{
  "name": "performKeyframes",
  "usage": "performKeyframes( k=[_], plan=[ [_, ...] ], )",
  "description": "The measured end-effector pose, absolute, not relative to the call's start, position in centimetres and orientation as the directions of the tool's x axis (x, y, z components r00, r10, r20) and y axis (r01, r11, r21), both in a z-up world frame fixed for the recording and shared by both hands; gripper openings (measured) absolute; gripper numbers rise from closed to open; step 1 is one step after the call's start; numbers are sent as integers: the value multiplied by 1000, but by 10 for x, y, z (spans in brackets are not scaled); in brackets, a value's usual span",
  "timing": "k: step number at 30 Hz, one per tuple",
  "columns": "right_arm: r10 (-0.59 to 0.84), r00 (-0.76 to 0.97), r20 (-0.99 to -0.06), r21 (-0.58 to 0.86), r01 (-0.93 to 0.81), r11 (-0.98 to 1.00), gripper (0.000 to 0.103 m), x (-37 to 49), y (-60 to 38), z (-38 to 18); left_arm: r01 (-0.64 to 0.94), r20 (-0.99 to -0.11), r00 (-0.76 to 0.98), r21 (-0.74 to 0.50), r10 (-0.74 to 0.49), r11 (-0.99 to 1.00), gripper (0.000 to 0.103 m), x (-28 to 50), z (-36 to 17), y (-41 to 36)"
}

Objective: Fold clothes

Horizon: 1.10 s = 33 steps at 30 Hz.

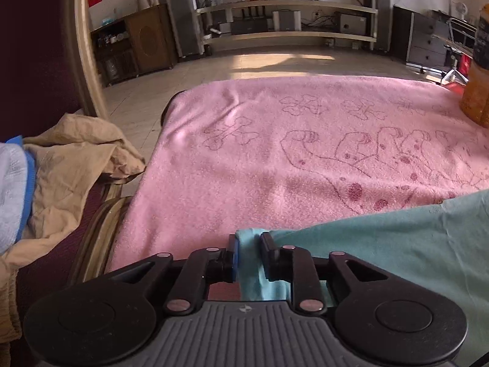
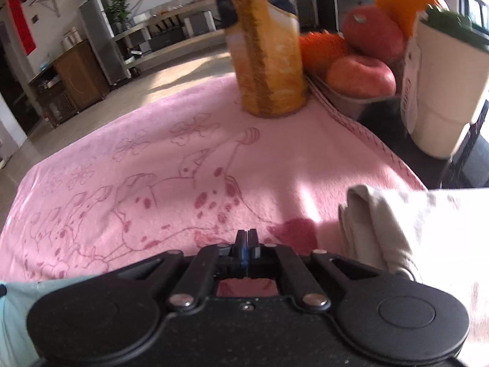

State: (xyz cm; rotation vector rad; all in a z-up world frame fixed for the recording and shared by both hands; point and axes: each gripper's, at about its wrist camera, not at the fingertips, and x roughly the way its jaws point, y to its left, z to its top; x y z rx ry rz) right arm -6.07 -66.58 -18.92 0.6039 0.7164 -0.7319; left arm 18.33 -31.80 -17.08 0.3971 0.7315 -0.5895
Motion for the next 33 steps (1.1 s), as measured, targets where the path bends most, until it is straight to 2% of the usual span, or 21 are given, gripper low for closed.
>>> performKeyframes(
  k=[4, 7, 10, 13, 16, 19, 22, 29, 33],
  plan=[
    [-355, 576, -736, 325, 762, 560, 6, -81, -662, -160, 544, -721, 652, 227, -236, 808, 23, 175, -147, -297],
    [-291, 649, -703, 421, 709, 566, 7, -104, -641, -126, 535, -743, 635, 227, -211, 813, 24, 156, -126, -277],
    [-215, 779, -589, 556, 584, 591, 7, -137, -605, -90, 571, -743, 610, 170, -276, 803, 31, 122, -110, -252],
    [-163, 841, -516, 605, 493, 626, 9, -163, -566, -73, 622, -746, 540, 41, -391, 782, 31, 93, -112, -229],
    [-103, 822, -560, 598, 487, 636, 12, -161, -548, -91, 677, -754, 475, -18, -454, 736, 28, 78, -128, -235],
    [-11, 767, -642, 607, 516, 605, 12, -139, -546, -135, 725, -761, 456, 16, -463, 688, 23, 64, -141, -253],
    [21, 704, -709, 576, 562, 594, 12, -122, -545, -163, 736, -764, 474, 70, -438, 673, 22, 56, -147, -261],
    [13, 706, -708, 607, 599, 522, 12, -120, -550, -185, 744, -769, 474, 89, -429, 662, 19, 52, -156, -258],
    [-16, 683, -730, 573, 624, 532, 12, -117, -552, -191, 736, -814, 473, 155, -338, 659, 15, 54, -168, -262]
  ],
)
